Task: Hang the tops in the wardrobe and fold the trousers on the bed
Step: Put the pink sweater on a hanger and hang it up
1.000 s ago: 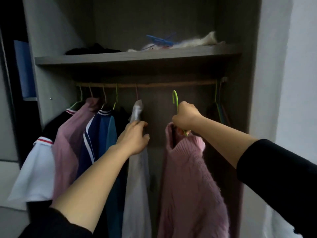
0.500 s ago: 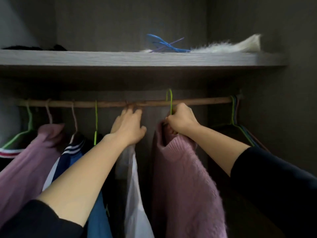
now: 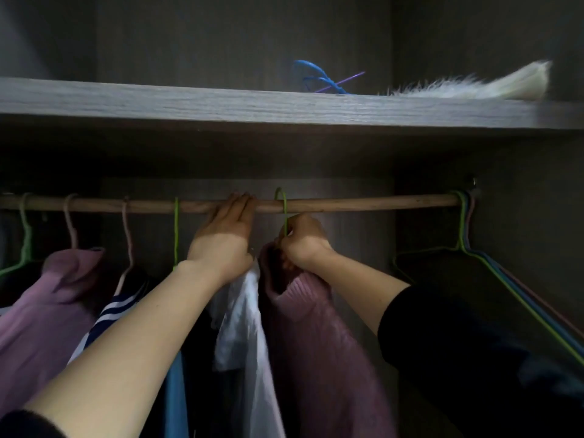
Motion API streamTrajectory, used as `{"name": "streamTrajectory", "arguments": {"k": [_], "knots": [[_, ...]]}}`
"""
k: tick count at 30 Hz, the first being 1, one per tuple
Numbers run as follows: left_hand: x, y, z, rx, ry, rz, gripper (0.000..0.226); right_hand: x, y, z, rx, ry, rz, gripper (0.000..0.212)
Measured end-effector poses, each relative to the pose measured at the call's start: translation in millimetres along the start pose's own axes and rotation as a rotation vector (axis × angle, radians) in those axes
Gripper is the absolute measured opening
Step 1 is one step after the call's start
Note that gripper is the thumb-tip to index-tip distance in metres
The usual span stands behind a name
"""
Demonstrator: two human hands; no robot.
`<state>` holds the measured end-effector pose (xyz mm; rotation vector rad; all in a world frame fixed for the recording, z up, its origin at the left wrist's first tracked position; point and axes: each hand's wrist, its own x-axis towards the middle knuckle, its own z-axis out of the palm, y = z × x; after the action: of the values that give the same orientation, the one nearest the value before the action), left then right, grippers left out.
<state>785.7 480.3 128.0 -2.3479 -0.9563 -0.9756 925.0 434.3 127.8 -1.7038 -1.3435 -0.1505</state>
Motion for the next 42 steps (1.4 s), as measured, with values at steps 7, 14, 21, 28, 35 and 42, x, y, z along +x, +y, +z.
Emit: {"name": "streamTrajectory", "arguments": {"k": [7, 14, 21, 28, 35, 42], "knots": [[0, -8, -5, -0.061, -0.011, 0.003, 0.084, -8, -1, 23, 0.109, -0.098, -0.045, 0.017], [4, 6, -6, -0.103, -0.004, -0.064, 0.079, -9, 7, 6, -0.005, -0.202, -0.081, 0.022], [20, 57, -11, -0.158, 0.095, -0.029, 0.081, -17, 49, -61, -0.197, -0.006, -0.047, 0.014], [53, 126, 11, -0.159, 0.01, 0.047, 0.067, -44, 105, -143, -0.916, 0.113, -0.037, 0.025], [57, 129, 36, -0.114, 0.121, 0.008, 0.077, -54, 143, -173, -1.339, 0.085, 0.088, 0.034], [59, 126, 40, -0.127, 0.154, 0.014, 0.08, -52, 141, -174, -1.315, 0.06, -0.012, 0.024]]}}
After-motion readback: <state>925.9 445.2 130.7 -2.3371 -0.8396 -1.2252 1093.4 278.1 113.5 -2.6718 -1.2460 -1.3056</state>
